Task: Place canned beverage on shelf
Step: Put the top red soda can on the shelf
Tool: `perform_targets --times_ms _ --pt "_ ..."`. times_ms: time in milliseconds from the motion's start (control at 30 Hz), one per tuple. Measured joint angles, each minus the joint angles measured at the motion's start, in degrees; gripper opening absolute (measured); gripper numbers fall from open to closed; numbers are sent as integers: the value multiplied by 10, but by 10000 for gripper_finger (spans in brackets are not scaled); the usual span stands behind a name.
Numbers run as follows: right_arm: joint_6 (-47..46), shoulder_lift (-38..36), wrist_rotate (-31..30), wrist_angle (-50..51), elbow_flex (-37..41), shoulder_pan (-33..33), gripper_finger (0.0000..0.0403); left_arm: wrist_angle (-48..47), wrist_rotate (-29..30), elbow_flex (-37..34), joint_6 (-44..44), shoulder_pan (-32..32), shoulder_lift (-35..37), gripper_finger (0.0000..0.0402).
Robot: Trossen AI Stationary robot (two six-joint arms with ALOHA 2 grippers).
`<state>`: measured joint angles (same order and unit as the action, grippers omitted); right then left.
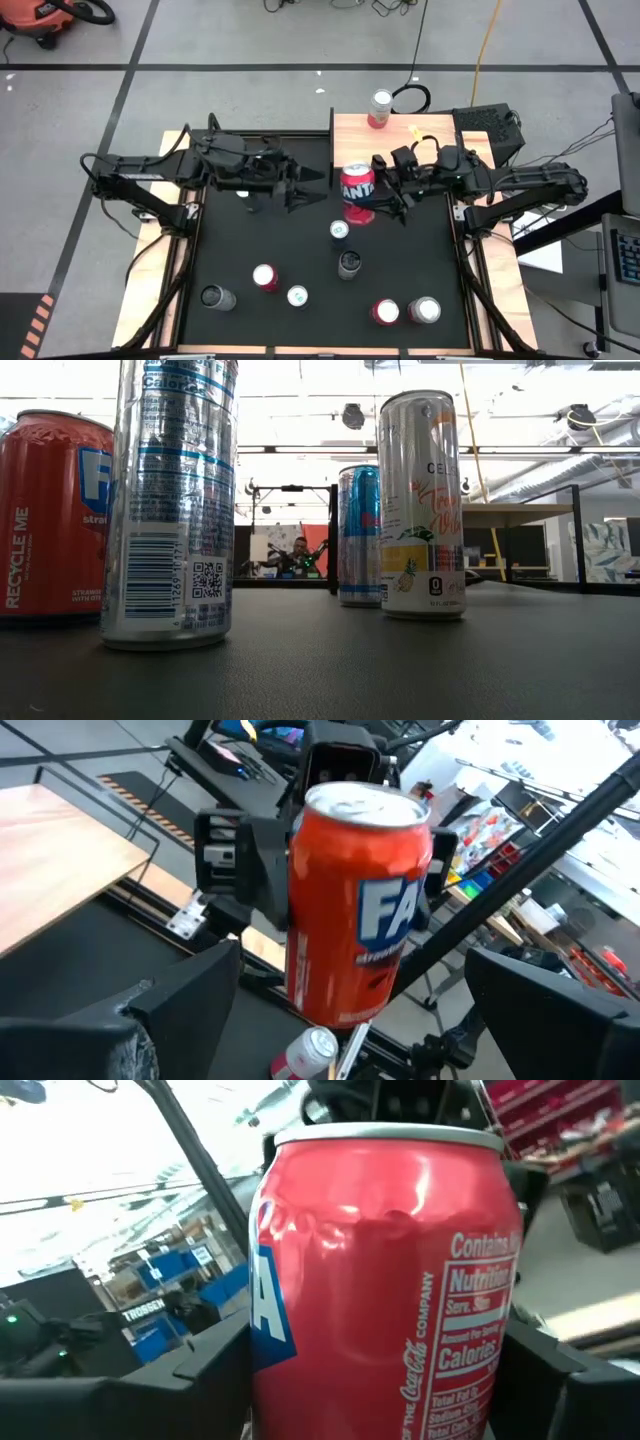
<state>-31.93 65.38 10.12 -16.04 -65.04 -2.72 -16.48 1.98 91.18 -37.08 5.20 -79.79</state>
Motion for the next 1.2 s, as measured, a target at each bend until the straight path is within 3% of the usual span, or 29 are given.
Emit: perform_targets --times_ms 300,700,967,1200 --pt "41 9 -13 -50 0 0 279 14 2 0 6 22 -10 391" --pt "86 9 -4 -65 0 0 279 76 2 -1 93 46 -51 391" --pt "91 9 5 -65 0 0 279 79 24 0 93 38 -76 391" --pt "91 8 5 -66 0 0 279 148 27 0 95 34 -102 391"
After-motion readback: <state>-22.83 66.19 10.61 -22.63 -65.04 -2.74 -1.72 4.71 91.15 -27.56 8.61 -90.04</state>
